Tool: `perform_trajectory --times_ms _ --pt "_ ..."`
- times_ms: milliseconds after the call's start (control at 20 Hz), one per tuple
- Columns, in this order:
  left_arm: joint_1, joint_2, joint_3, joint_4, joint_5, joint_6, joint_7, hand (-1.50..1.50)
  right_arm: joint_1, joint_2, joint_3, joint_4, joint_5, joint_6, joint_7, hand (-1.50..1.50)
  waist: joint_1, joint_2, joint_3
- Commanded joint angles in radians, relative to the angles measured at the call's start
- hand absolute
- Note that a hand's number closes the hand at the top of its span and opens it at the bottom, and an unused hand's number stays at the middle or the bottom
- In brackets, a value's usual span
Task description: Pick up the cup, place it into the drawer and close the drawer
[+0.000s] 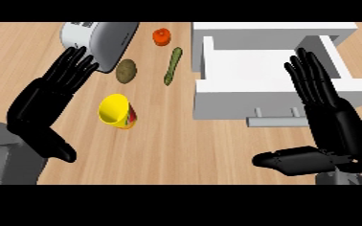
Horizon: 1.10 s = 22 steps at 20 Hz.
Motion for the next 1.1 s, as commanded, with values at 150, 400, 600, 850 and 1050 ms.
perform_trajectory --times_ms 150,400,600,850,1050 --pt "-0.112 -0.004 0.018 0.296 -0.142 -0.063 -0.117 -1.5 -0.035 0.006 -0.032 0.085 0.004 0.019 -0.066 -1.5 0.002 -0.002 0.001" --pt "-0.151 0.042 0.054 0.568 -0.277 -0.145 -0.335 -1.5 -0.099 -0.058 -0.11 0.109 -0.066 0.074 -0.039 -1.5 -0.005 0.002 0.0" --pt "-0.13 0.02 0.019 0.647 -0.391 -0.098 -0.427 -1.5 -0.161 -0.061 -0.12 0.062 -0.066 0.044 0.064 -1.5 -0.001 -0.001 0.0" --pt "-0.208 0.05 0.035 0.878 -0.465 -0.11 -0.573 -1.5 -0.242 -0.045 -0.124 0.154 -0.055 0.029 0.04 -1.5 0.0 0.001 0.0" --pt "-0.273 0.054 0.021 1.101 -0.558 -0.084 -0.736 -1.5 -0.153 -0.063 -0.126 0.076 -0.086 0.076 0.039 -1.5 -0.015 0.004 -0.001"
